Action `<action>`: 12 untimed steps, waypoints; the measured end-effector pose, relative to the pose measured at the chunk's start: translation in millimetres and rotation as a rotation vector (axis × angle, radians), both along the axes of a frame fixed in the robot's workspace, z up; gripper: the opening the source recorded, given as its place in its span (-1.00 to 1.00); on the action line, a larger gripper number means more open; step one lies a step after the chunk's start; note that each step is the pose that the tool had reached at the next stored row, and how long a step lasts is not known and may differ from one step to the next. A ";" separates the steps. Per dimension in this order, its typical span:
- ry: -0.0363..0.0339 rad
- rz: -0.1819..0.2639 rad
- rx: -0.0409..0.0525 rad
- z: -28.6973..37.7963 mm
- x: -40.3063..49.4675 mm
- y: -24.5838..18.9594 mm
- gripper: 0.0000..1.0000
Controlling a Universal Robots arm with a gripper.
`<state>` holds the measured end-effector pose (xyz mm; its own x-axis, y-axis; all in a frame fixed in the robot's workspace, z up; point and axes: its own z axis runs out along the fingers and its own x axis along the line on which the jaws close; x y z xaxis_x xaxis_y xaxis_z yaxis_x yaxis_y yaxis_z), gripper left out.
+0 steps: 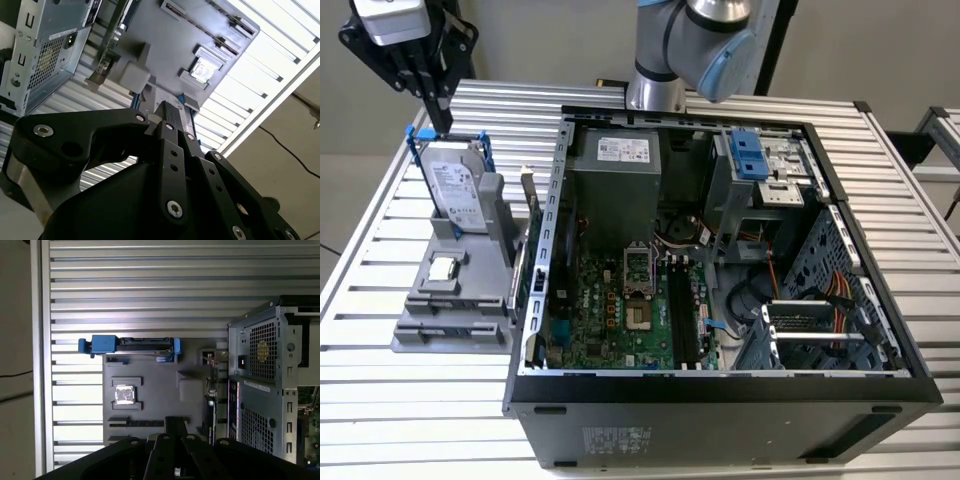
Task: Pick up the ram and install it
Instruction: 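Reach for the ram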
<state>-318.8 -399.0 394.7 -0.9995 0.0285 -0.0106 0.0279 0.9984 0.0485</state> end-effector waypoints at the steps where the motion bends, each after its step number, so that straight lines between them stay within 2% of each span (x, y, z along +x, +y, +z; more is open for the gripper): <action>1: 0.0001 0.000 -0.0001 -0.1 -1.2 0.0 -1.00; 12: 0.0000 0.000 0.0000 -0.9 -15.1 0.0 -1.00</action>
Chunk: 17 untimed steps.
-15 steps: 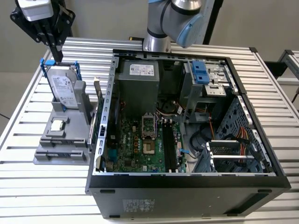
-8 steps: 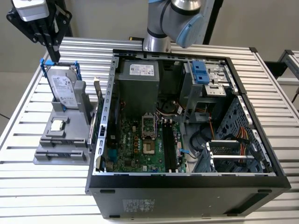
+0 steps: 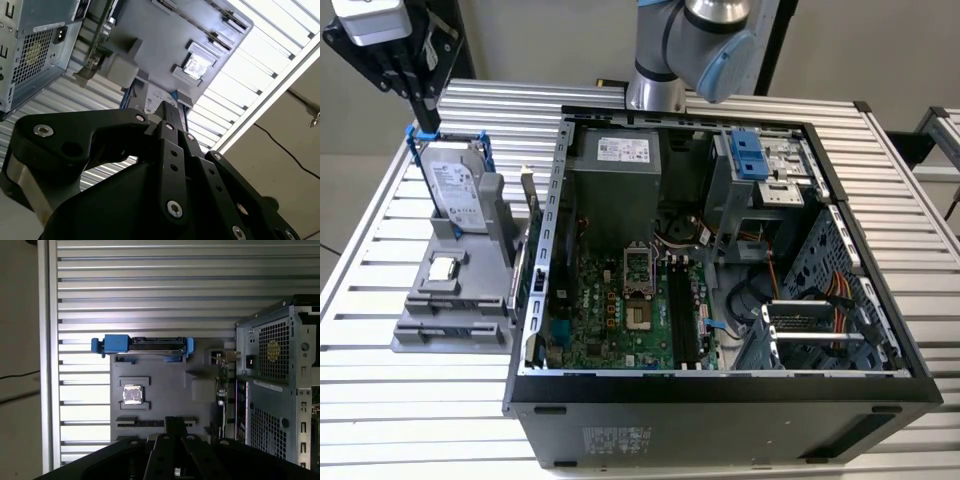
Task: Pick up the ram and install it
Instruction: 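Reach for the ram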
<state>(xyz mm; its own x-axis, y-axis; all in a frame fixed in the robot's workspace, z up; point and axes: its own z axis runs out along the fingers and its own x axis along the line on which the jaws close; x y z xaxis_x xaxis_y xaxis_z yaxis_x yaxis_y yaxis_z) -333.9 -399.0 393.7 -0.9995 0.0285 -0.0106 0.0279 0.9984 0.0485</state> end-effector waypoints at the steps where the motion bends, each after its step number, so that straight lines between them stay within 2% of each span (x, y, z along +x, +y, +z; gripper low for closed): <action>1: 0.0000 0.000 0.0000 -0.1 -1.1 0.0 -1.00; 7: 0.0000 0.000 0.0000 -0.4 -6.4 0.0 -1.00; 17: 0.0000 0.000 0.0001 -0.5 -6.9 -1.0 -1.00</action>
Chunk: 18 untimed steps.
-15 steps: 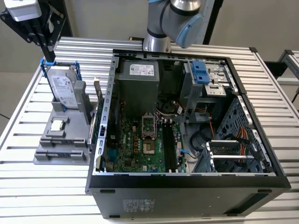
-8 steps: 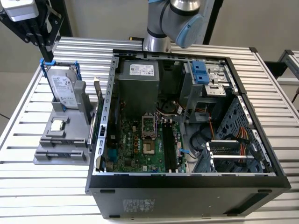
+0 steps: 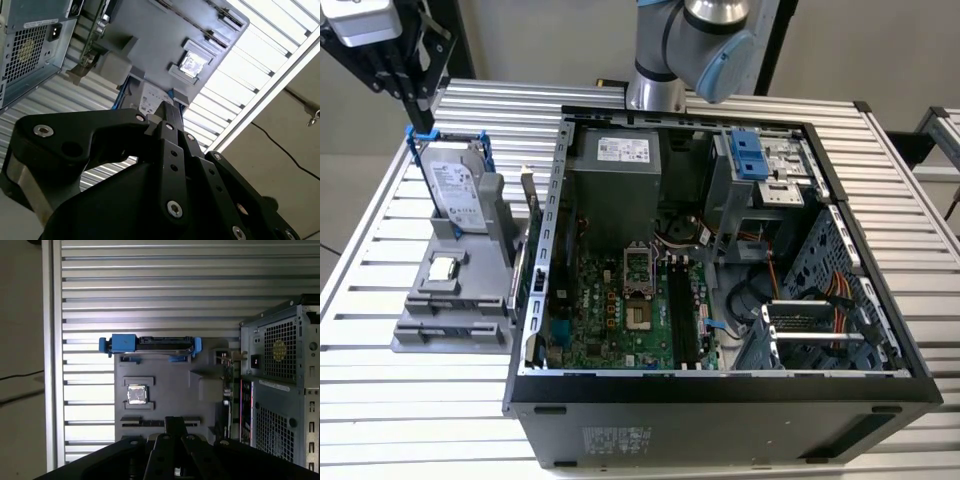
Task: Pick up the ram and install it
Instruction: 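Reach for the ram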
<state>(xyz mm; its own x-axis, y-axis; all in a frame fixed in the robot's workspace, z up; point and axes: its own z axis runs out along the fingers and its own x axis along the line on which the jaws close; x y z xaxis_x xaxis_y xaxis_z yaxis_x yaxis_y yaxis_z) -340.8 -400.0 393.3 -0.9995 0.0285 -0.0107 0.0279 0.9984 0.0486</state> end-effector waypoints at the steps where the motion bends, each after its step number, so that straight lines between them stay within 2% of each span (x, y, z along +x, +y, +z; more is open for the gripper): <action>1: 0.0000 0.000 0.0000 0.0 0.1 -0.8 -1.00; 18: 0.0009 0.000 -0.0001 -0.1 0.0 -21.4 -1.00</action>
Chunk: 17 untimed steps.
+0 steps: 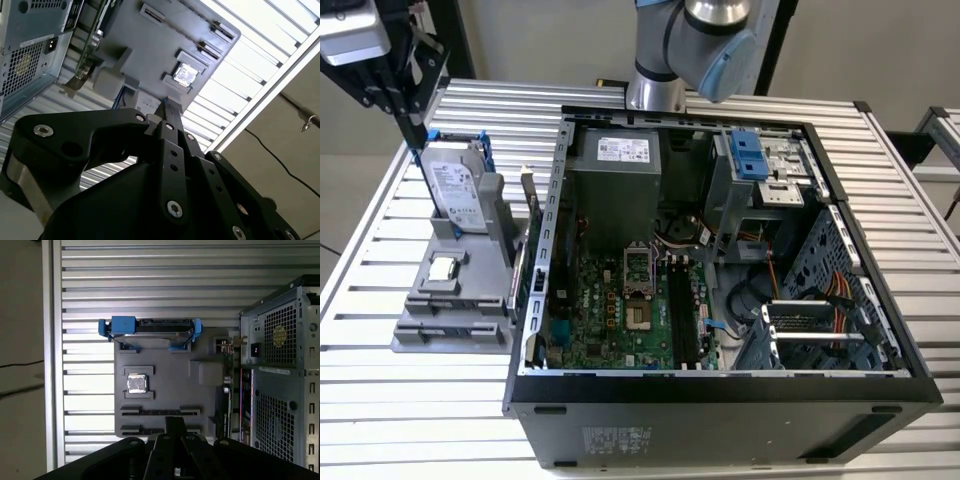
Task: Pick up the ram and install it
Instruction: 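Reach for the ram, then pick up the ram and move it above insertion slot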
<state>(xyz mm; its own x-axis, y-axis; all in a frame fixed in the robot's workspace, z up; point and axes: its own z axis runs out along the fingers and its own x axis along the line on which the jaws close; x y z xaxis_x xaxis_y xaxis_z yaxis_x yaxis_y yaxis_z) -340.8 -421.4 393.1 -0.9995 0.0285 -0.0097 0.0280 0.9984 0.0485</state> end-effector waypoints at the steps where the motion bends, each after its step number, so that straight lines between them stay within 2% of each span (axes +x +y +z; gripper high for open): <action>1: 0.0001 0.000 0.0000 0.0 -0.1 -1.3 -1.00; 17: 0.0004 0.000 0.0000 -0.3 -1.9 -21.7 -1.00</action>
<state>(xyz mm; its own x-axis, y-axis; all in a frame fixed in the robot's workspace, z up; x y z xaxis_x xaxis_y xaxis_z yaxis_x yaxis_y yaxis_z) -342.7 -443.1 392.8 -0.9996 0.0285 -0.0093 0.0280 0.9984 0.0485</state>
